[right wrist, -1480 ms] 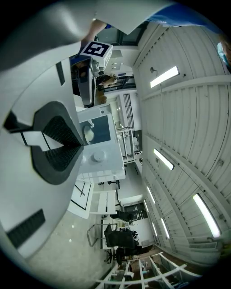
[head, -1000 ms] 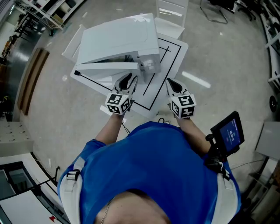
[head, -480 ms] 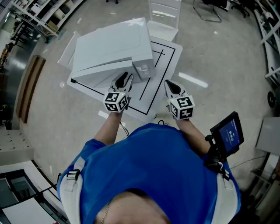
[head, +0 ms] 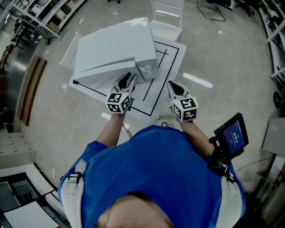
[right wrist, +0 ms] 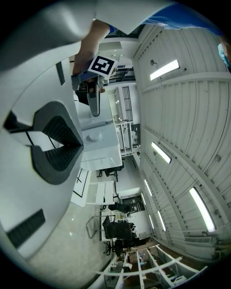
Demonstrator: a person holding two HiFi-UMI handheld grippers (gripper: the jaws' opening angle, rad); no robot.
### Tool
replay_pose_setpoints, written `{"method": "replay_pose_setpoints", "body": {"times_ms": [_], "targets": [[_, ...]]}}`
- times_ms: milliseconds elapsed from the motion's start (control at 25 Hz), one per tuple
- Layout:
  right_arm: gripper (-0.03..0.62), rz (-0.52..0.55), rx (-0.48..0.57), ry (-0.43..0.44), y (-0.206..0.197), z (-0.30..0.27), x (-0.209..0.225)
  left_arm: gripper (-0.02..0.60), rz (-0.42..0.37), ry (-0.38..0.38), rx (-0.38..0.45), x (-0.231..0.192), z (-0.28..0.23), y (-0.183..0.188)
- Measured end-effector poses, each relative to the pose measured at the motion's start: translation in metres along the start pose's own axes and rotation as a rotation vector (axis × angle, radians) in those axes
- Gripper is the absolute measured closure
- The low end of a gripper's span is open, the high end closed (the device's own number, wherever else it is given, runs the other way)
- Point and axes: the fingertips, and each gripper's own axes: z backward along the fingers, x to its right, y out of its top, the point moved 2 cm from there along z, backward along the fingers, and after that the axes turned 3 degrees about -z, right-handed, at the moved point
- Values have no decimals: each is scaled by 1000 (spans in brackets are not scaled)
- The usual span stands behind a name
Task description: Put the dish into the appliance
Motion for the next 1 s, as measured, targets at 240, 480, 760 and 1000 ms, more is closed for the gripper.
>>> {"method": "replay_pose_setpoints", "body": {"times_ms": [240, 480, 760, 1000], "targets": [[591, -2, 5, -7, 3, 0, 1, 456, 14, -13, -12, -1, -4, 0], [591, -5, 3, -15, 1, 0, 3, 456, 25, -25, -19, 3, -5, -7], [591, -5, 0, -6, 2, 0, -6, 456, 29, -26, -17, 8, 6, -6], [591, -1, -4, -3, 2, 2, -7, 456, 51, -43, -9, 17, 10, -7]]}}
